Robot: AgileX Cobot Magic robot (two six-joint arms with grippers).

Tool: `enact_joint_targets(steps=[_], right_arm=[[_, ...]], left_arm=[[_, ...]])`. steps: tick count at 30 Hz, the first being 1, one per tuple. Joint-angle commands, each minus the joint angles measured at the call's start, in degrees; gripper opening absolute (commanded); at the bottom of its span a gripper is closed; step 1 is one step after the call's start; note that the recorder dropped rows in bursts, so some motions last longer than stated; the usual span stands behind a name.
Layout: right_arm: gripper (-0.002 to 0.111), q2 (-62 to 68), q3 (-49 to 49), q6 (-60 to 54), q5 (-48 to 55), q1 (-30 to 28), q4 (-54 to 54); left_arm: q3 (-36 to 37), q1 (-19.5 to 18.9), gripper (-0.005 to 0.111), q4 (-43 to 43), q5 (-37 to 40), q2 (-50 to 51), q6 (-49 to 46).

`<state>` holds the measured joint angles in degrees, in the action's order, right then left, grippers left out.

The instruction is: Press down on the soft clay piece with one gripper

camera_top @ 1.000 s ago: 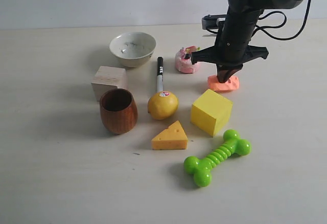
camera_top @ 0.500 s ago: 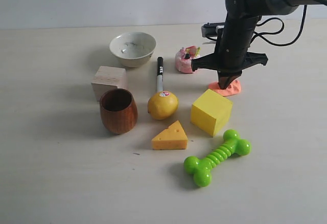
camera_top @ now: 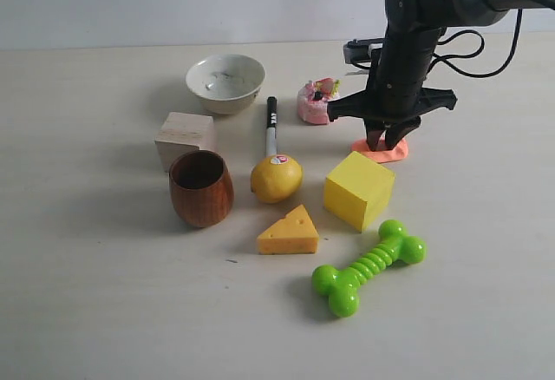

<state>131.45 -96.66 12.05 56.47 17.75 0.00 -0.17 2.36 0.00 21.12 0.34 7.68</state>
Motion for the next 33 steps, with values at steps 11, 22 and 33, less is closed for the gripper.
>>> enact_joint_targets(steps=[11,22,33], right_arm=[[0.003,-0.5,-0.3,-0.5,-1.2,0.2,1.2],[0.008,-2.7,-0.4,-1.5,-2.4,0.2,0.0],[0.0,-7.0,0.7,3.5,-1.5,0.2,-4.9]], left_arm=[[0.2,-0.1,0.0,-0.6,-0.2,-0.3,-0.1],[0.2,-0.1,0.0,-0.6,-0.2,-0.3,-0.1],[0.2,-0.1,0.0,-0.6,-0.2,-0.3,-0.1]])
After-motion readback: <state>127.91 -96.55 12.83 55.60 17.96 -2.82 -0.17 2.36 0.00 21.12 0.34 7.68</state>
